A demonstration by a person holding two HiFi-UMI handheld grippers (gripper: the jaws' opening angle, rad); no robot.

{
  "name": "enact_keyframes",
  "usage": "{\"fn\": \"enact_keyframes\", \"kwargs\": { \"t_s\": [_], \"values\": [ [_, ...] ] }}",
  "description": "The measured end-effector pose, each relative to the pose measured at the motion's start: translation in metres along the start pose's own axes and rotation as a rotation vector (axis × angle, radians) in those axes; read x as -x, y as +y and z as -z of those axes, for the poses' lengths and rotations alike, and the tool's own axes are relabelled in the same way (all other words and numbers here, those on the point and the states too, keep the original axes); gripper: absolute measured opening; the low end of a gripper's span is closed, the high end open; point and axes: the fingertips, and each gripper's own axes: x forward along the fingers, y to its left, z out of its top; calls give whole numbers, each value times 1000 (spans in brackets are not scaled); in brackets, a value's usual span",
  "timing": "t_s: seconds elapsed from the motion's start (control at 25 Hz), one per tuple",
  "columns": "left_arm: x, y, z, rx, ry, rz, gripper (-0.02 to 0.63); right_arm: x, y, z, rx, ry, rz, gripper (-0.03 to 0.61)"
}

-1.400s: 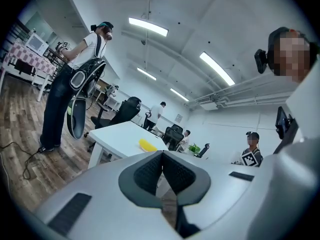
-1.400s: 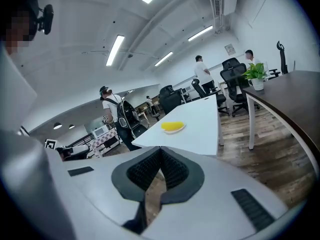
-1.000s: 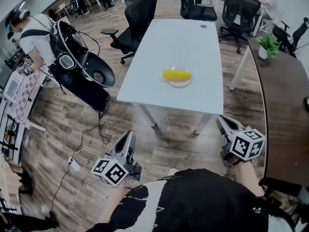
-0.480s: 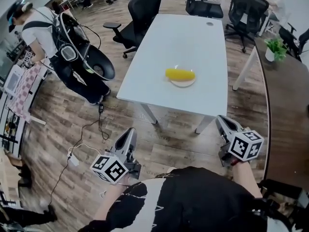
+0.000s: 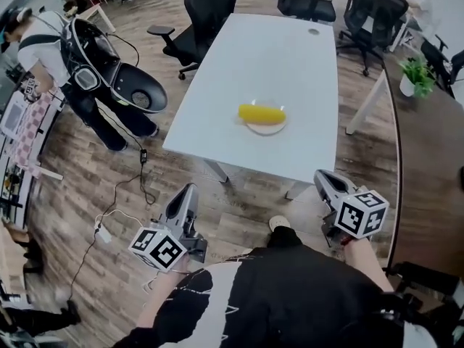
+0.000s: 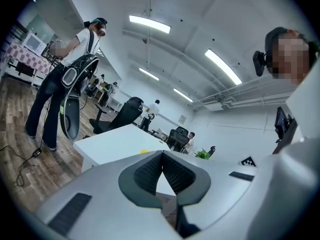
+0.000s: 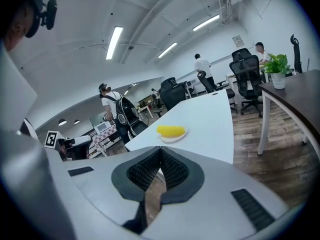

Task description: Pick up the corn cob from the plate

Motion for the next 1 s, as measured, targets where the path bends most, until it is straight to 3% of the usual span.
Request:
{"fn": "enact_keyframes", "kwargs": {
  "t_s": [0.56, 1.0],
  "values": [
    [-64, 2, -23, 36, -69, -133, 12, -71, -52, -101, 66, 43, -114, 15],
    [-92, 8, -21, 73, -118, -227, 12, -112, -70, -123, 125, 111, -193, 15]
  ]
}}
